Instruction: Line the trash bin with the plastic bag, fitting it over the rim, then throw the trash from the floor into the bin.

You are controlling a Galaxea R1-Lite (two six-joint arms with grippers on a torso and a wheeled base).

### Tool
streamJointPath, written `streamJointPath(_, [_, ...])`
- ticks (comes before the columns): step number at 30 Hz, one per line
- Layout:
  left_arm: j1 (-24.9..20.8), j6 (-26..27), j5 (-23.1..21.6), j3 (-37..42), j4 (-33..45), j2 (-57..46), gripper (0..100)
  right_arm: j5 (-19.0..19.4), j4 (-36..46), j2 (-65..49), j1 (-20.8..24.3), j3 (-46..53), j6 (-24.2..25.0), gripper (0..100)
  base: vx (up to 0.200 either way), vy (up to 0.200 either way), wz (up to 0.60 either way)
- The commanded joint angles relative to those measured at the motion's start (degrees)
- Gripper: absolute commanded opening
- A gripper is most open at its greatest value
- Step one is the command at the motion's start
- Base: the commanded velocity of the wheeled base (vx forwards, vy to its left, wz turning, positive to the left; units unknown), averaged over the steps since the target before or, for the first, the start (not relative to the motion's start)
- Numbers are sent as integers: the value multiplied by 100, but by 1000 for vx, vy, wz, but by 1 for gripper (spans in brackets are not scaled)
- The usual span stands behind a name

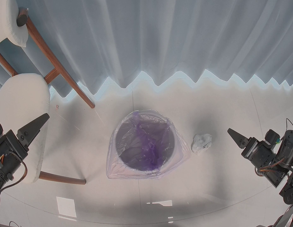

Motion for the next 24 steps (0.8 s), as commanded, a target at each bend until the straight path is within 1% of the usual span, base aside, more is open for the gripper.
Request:
streamJointPath(1, [20,45,-191,-542,217,223,100,383,833,220,-202,-1014,74,100,0,0,0])
streamJointPath(2, [11,45,-191,-709,314,302,100,550,1307,264,-316,-1445,126,100,0,0,0])
streamJointPath(3, [11,45,-191,-709,314,302,100,550,1307,264,-316,-1445,126,100,0,0,0])
streamJointPath(4, [-24,63,-200,-1052,569,399,100,866,2424,378,-431,-2341,232,100,0,0,0])
streamJointPath(6, [-59,186,-208,-1386,868,557,100,998,3610,519,-439,-3053,223,100,0,0,0])
streamJointPath(7, [-68,221,-208,-1430,920,583,100,1007,3786,537,-431,-3150,214,100,0,0,0])
streamJointPath(8, [-68,221,-208,-1430,920,583,100,1007,3786,537,-431,-3150,214,100,0,0,0])
streamJointPath(9, [-103,792,-191,-1623,1307,785,100,1130,5034,668,-220,-3756,65,100,0,0,0])
streamJointPath(10, [-103,792,-191,-1623,1307,785,100,1130,5034,668,-220,-3756,65,100,0,0,0])
streamJointPath(11, [-103,1364,-182,-1535,1483,794,100,1130,5473,914,70,-4020,-199,100,0,0,0])
streamJointPath(13, [-103,1856,-182,-1377,1545,759,100,1033,5544,1319,264,-4178,-375,100,0,0,0])
streamJointPath(15, [-15,2111,-200,-1263,1553,715,100,779,5500,1741,475,-4345,-410,100,0,0,0])
streamJointPath(17, [64,2120,-208,-1140,1527,609,100,629,5456,2101,615,-4486,-366,100,0,0,0])
streamJointPath(20, [257,2128,-208,-973,1518,513,100,594,5430,2453,747,-4600,-410,100,0,0,0])
streamJointPath(24, [301,2128,-217,-929,1518,372,100,392,5438,2813,800,-4881,-410,100,0,0,0])
